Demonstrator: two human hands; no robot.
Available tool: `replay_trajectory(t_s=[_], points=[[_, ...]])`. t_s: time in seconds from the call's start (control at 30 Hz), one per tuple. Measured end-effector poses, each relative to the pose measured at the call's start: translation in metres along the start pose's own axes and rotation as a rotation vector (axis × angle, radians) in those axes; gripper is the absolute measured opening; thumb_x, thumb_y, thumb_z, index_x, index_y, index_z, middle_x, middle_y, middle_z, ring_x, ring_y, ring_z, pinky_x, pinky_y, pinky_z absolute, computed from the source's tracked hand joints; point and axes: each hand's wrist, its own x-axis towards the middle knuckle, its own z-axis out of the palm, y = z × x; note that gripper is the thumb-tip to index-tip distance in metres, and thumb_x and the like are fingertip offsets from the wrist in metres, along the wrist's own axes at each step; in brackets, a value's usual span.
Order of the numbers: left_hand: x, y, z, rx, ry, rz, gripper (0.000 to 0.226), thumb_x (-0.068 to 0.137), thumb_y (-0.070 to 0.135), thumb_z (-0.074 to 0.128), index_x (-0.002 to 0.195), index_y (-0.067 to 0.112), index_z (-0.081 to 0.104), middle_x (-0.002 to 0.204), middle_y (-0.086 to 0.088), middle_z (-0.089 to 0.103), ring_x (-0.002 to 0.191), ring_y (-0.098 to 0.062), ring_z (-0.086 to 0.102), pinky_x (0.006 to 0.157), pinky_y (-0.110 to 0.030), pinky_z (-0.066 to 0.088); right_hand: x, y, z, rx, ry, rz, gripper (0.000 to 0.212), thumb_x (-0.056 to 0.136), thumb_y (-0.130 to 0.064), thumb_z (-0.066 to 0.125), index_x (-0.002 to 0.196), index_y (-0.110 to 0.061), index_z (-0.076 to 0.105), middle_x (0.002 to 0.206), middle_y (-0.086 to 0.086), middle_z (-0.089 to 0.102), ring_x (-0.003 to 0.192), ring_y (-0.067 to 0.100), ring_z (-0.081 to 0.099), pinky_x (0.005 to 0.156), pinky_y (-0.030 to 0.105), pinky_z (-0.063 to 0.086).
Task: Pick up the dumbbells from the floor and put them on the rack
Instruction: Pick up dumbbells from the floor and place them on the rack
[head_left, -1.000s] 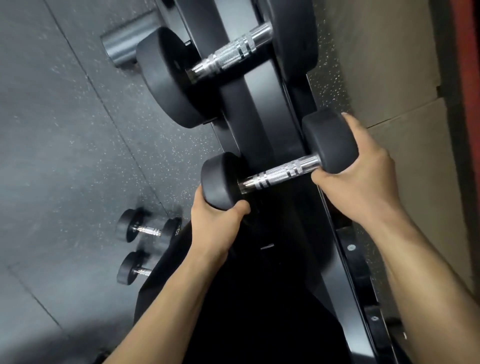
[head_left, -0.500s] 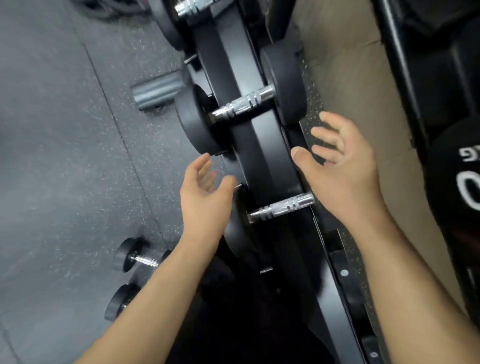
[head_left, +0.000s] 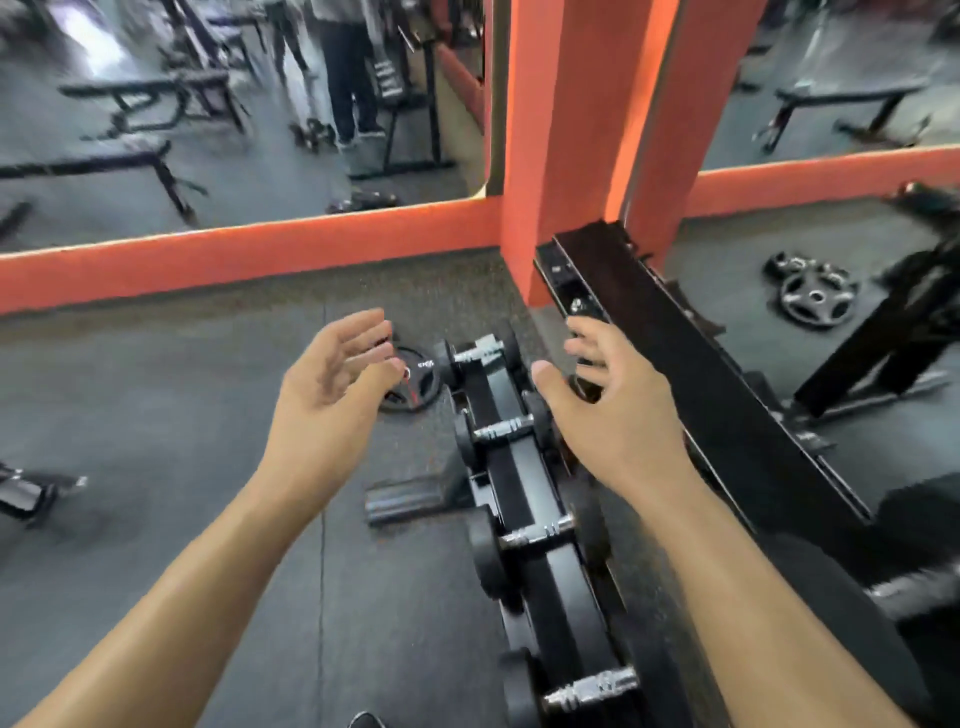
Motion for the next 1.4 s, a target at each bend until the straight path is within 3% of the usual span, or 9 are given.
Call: replay_trajectory(t_s=[0.13, 0.33, 0.5, 0.57, 0.73, 0.87, 1.07, 1.17, 1.4], points=[[0.031, 0.049, -0.069, 0.065, 0.045, 0.164, 0.034, 0.098, 0.004, 0.062, 0.121, 0.029, 0.064, 0.116, 0.007, 0.070, 0.107, 0.009, 0.066, 0.077, -0.003, 0.045, 0.028, -0.082, 0.020, -0.054, 0.033, -0.149, 0.053, 0.094, -0.045, 0.070, 0.143, -0.035, 0.054, 0.133, -0.013, 0.065, 0.121, 0.012, 0.063, 0.106, 0.037, 0.049], [0.086, 0.095, -0.202, 0.153, 0.118, 0.256, 0.031, 0.099, 0.018, 0.062, 0.114, 0.045, 0.065, 0.113, 0.017, 0.071, 0.112, 0.011, 0.063, 0.081, -0.001, 0.041, 0.073, -0.206, 0.089, -0.067, 0.089, -0.318, 0.051, 0.094, -0.048, 0.068, 0.142, -0.036, 0.056, 0.123, -0.018, 0.063, 0.113, 0.011, 0.063, 0.100, 0.036, 0.051], [0.117, 0.126, -0.326, 0.207, 0.274, 0.334, 0.028, 0.099, 0.025, 0.063, 0.121, 0.041, 0.066, 0.112, 0.020, 0.072, 0.113, 0.007, 0.063, 0.095, -0.017, 0.046, 0.107, -0.318, 0.170, -0.003, 0.034, -0.473, 0.050, 0.095, -0.049, 0.067, 0.143, -0.035, 0.056, 0.133, -0.011, 0.066, 0.116, 0.012, 0.064, 0.101, 0.039, 0.052], [0.122, 0.133, -0.378, 0.235, 0.351, 0.350, 0.028, 0.099, 0.024, 0.062, 0.122, 0.038, 0.066, 0.101, 0.029, 0.073, 0.108, 0.010, 0.064, 0.092, -0.011, 0.045, 0.118, -0.360, 0.215, 0.024, -0.007, -0.531, 0.049, 0.094, -0.048, 0.068, 0.141, -0.036, 0.057, 0.132, -0.011, 0.067, 0.114, 0.013, 0.065, 0.103, 0.042, 0.052], [0.124, 0.129, -0.499, 0.331, 0.566, 0.344, 0.032, 0.101, 0.021, 0.059, 0.131, 0.031, 0.063, 0.121, 0.022, 0.067, 0.106, 0.011, 0.064, 0.084, -0.003, 0.045, 0.134, -0.445, 0.345, 0.103, -0.196, -0.655, 0.047, 0.095, -0.042, 0.068, 0.140, -0.033, 0.058, 0.132, -0.007, 0.068, 0.116, 0.018, 0.066, 0.099, 0.037, 0.051], [0.124, 0.111, -0.592, 0.398, 0.726, 0.311, 0.035, 0.096, 0.029, 0.060, 0.131, 0.030, 0.063, 0.128, 0.017, 0.066, 0.108, 0.008, 0.064, 0.097, -0.022, 0.051, 0.134, -0.510, 0.464, 0.168, -0.380, -0.756, 0.045, 0.097, -0.039, 0.068, 0.140, -0.030, 0.059, 0.132, -0.005, 0.069, 0.109, 0.013, 0.067, 0.102, 0.039, 0.053], [0.126, 0.072, -0.726, 0.457, 1.036, 0.198, 0.034, 0.087, 0.031, 0.060, 0.120, 0.034, 0.065, 0.125, 0.011, 0.069, 0.111, -0.001, 0.065, 0.099, -0.027, 0.052, 0.110, -0.605, 0.653, 0.292, -0.659, -0.908, 0.044, 0.097, -0.038, 0.067, 0.139, -0.029, 0.059, 0.131, -0.002, 0.069, 0.111, 0.019, 0.068, 0.101, 0.042, 0.053], [0.113, 0.052, -0.786, 0.468, 1.208, 0.120, 0.027, 0.090, 0.026, 0.060, 0.112, 0.042, 0.064, 0.118, 0.017, 0.069, 0.111, 0.001, 0.065, 0.105, -0.033, 0.051, 0.084, -0.652, 0.740, 0.333, -0.815, -0.974, 0.042, 0.097, -0.037, 0.067, 0.138, -0.028, 0.060, 0.128, -0.004, 0.069, 0.111, 0.016, 0.068, 0.100, 0.037, 0.053], [0.026, 0.022, -0.889, 0.474, 1.621, -0.064, 0.025, 0.088, 0.034, 0.062, 0.109, 0.048, 0.065, 0.123, 0.018, 0.067, 0.118, 0.000, 0.063, 0.109, -0.039, 0.049, -0.049, -0.735, 0.897, 0.403, -1.188, -1.174, 0.044, 0.094, -0.044, 0.065, 0.135, -0.030, 0.062, 0.118, -0.009, 0.068, 0.109, 0.019, 0.068, 0.101, 0.043, 0.053]])
